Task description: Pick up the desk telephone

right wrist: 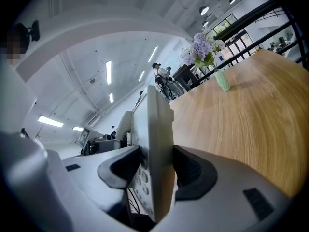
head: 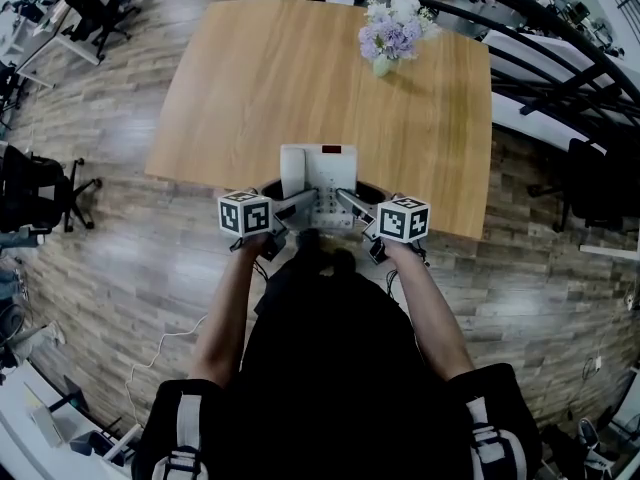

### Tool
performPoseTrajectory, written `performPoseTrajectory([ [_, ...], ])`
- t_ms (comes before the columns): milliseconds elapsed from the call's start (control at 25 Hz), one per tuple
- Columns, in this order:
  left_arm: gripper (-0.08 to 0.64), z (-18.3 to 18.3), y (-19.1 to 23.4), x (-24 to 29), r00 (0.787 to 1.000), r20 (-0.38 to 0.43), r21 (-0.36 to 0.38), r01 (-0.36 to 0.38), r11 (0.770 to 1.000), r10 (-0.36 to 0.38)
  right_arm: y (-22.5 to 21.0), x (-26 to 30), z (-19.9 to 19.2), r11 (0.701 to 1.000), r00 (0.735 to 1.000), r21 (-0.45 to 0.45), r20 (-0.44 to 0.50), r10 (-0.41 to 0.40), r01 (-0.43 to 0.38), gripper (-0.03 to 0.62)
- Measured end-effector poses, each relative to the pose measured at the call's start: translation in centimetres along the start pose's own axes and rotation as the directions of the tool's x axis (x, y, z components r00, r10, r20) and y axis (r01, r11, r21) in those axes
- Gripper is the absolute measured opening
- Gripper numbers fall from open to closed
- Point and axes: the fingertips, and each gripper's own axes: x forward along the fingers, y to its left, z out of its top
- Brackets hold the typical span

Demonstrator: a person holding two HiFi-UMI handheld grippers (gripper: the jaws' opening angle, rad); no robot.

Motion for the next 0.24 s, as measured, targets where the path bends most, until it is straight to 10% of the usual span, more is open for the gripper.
performPoseTrajectory([
  [240, 0.388, -0.15, -0.52, 0.29, 1.0, -0.007, 0.01, -0.006, 1.0, 0.006, -0.13, -0.56, -0.04, 1.0, 1.0, 0.0, -0.001, 0.005, -0.005, 0.23],
])
